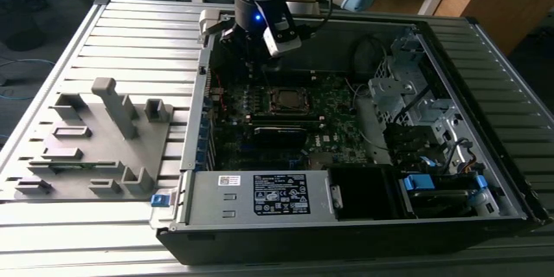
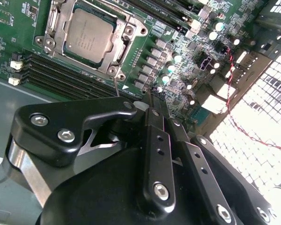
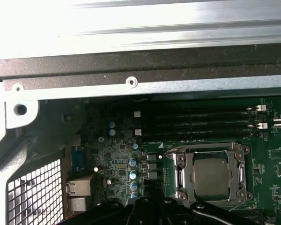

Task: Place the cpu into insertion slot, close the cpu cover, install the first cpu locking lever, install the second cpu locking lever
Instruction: 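Install the first cpu locking lever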

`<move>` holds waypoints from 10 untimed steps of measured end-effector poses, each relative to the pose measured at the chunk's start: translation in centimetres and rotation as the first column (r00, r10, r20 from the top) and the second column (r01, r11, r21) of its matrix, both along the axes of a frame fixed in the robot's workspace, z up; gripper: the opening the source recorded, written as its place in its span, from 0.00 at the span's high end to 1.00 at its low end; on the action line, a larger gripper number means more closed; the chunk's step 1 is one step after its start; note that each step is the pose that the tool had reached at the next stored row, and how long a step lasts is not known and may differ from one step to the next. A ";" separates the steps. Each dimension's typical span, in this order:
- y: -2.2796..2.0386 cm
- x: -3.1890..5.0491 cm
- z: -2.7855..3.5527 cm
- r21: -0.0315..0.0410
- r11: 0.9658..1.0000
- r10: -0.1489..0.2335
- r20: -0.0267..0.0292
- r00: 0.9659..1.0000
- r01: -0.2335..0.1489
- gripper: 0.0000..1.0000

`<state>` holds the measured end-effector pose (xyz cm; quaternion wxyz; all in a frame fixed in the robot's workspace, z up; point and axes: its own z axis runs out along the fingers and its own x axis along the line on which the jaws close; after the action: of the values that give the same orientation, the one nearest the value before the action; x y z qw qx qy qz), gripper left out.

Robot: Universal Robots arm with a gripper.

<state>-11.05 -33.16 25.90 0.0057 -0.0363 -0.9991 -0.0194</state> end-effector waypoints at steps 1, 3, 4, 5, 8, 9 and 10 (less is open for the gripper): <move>0.00 -0.02 0.00 0.000 1.000 0.000 0.000 1.000 0.000 0.89; 0.03 -0.05 -0.01 0.000 1.000 0.000 0.000 1.000 0.000 0.89; 0.07 -0.05 -0.02 0.000 1.000 0.000 0.000 1.000 0.000 0.89; 0.13 -0.05 -0.02 0.000 1.000 0.000 0.000 1.000 0.000 0.89; 0.30 -0.06 -0.04 0.000 1.000 0.000 0.000 1.000 0.000 0.89; 0.35 -0.06 -0.05 0.000 1.000 0.000 0.000 1.000 0.000 0.89; 0.40 -0.06 -0.06 0.001 1.000 0.000 0.000 1.000 0.000 0.89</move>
<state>-11.11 -32.76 25.84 0.0057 -0.0364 -0.9991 -0.0197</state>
